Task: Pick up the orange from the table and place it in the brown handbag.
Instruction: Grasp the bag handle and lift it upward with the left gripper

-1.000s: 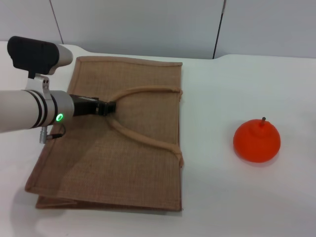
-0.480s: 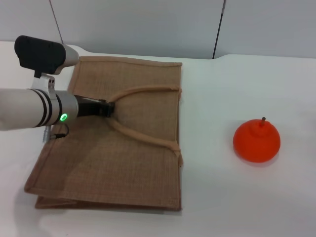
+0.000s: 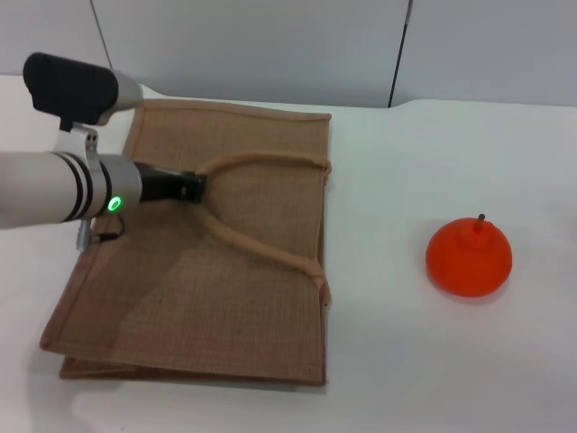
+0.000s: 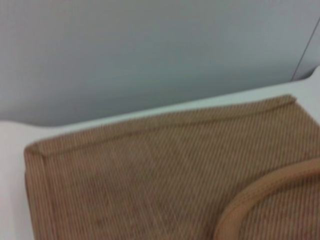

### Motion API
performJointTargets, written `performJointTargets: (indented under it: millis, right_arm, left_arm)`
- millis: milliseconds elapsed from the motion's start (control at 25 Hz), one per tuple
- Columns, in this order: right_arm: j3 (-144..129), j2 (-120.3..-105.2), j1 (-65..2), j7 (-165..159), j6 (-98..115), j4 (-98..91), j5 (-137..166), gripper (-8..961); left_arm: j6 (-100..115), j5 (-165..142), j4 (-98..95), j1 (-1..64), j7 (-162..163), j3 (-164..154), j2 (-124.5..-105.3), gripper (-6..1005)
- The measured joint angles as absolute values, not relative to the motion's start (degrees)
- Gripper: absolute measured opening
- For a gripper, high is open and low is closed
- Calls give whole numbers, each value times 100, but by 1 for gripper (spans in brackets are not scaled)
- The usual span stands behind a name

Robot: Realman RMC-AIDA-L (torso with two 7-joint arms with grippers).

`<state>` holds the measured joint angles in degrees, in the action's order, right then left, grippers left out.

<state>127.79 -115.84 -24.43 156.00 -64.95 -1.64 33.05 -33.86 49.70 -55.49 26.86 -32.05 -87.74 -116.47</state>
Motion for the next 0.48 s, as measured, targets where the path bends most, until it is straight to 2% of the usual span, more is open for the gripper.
performJointTargets:
  millis: [480]
  right_arm:
    - [12208, -11556, -2522, 15376, -6436, -121, 3304, 880]
  left_arm:
    - [-3781, 4963, -7291, 2144, -3473, -8683, -11624, 130]
